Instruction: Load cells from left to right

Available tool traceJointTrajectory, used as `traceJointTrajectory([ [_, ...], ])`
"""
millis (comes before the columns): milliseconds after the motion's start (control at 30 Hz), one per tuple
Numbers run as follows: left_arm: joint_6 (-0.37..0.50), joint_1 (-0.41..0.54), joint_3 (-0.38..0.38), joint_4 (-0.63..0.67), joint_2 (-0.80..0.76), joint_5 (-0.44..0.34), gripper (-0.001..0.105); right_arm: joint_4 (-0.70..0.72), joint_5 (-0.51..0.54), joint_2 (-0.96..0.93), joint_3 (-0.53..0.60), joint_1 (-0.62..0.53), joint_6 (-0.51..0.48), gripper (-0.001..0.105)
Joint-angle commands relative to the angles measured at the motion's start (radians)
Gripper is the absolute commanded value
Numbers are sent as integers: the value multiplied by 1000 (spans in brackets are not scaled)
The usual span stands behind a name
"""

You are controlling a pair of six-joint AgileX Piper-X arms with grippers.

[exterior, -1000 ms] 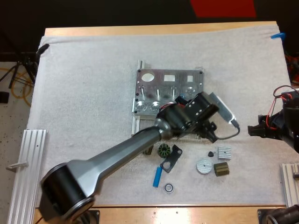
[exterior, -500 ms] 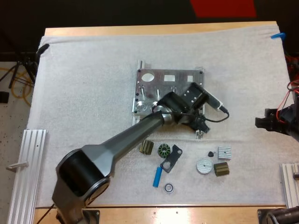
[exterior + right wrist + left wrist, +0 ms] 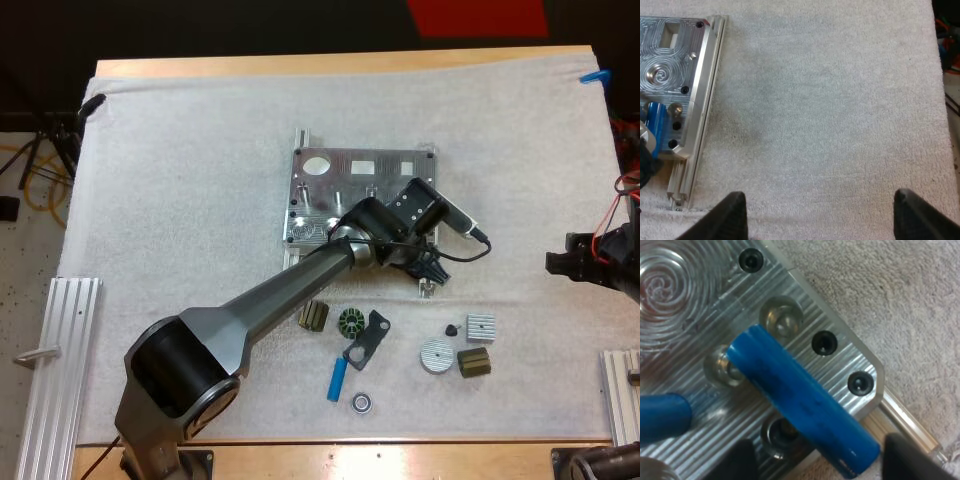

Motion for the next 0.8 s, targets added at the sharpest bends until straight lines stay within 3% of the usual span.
traceJointTrajectory([
  [0,-11,-2,-9,19,2,4,37,-5,-4,-10,-3,-4,-3,61],
  [133,1,-2,-34,36,2,4,7,-5,-4,-10,-3,-4,-3,61],
  [200,23,-2,-44,40,2,4,0,-5,-4,-10,-3,-4,-5,61],
  [367,72,-2,-53,60,-4,-6,0,-5,-18,-10,-3,-4,-5,61],
  [467,125,-2,-53,79,-28,-49,0,-5,-28,-6,-3,-4,-5,61],
  [600,246,-2,-53,100,-111,-107,0,-8,-48,5,0,-4,-5,61],
  [767,345,7,-51,122,-217,-109,0,-29,-68,27,0,-4,-5,61],
])
